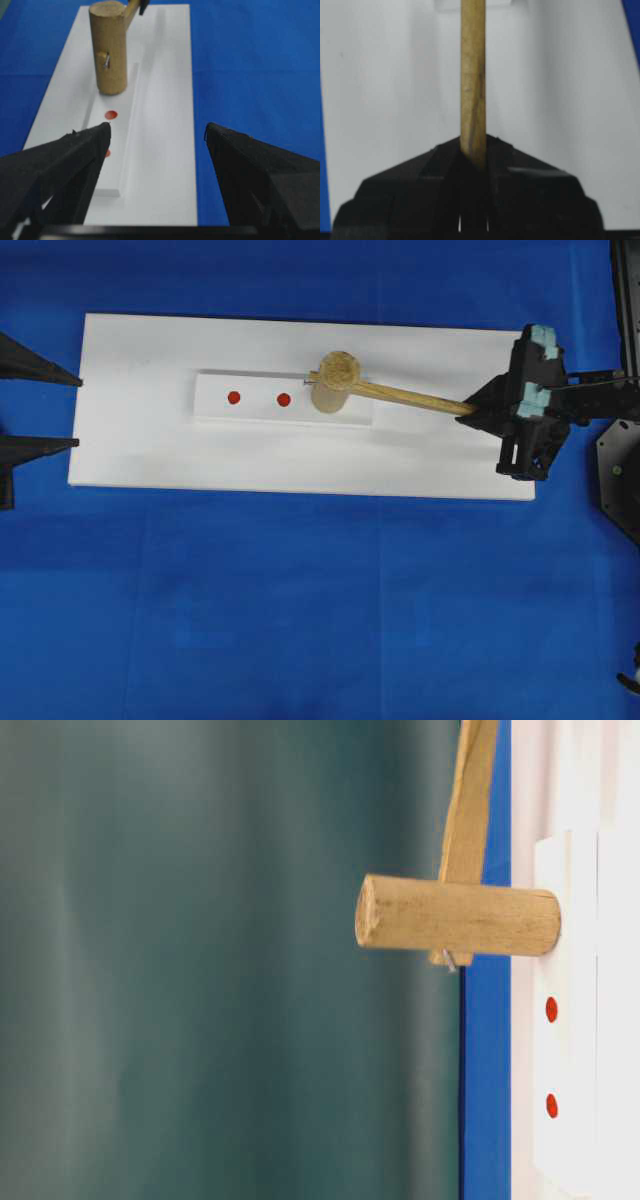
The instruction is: Hit the mark with a hammer.
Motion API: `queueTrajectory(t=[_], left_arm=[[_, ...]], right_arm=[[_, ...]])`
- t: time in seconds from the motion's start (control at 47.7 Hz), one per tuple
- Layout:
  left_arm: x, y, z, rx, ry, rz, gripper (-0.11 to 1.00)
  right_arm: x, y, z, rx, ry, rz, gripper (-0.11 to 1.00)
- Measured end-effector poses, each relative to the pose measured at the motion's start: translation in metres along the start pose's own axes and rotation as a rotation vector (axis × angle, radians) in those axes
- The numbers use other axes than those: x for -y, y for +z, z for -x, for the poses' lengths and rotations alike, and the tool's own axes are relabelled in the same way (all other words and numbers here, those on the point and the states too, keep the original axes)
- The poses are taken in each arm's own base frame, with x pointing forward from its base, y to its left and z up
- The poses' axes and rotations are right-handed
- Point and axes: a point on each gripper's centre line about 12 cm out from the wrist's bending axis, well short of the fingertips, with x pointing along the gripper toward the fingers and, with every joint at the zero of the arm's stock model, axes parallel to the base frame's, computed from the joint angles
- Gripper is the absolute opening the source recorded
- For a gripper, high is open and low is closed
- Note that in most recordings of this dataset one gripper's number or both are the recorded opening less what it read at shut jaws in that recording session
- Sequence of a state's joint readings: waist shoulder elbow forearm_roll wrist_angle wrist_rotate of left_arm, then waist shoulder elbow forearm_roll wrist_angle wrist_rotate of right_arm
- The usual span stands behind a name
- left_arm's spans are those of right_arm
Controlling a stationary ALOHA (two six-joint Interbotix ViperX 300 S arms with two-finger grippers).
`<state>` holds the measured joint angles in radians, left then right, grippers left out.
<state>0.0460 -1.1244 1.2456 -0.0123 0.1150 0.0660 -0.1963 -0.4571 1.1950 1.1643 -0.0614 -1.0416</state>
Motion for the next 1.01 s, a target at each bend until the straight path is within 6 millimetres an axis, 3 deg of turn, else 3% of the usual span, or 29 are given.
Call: queueTrajectory(t=[0.231, 0.419, 0.734, 1.007], left_arm=[[0.0, 0.0, 0.0, 0.0, 0.0, 0.0, 0.73], [0.0, 0.0, 0.0, -0.003, 0.0, 0.0, 0.73], [0.0, 0.0, 0.0, -0.002, 0.0, 0.0, 0.73], [0.0, 0.0, 0.0, -0.002, 0.0, 0.0, 0.73]], right_arm=[[-0.003, 0.04, 0.037, 0.22, 0.028, 0.011, 0.02], [-0.005, 0.055, 0.059, 0.321, 0.048, 0.03, 0.02], [-0.008, 0.059, 0.048, 0.281, 0.059, 0.036, 0.02], [-0.03, 0.094, 0.02, 0.24, 0.106, 0.077, 0.02]])
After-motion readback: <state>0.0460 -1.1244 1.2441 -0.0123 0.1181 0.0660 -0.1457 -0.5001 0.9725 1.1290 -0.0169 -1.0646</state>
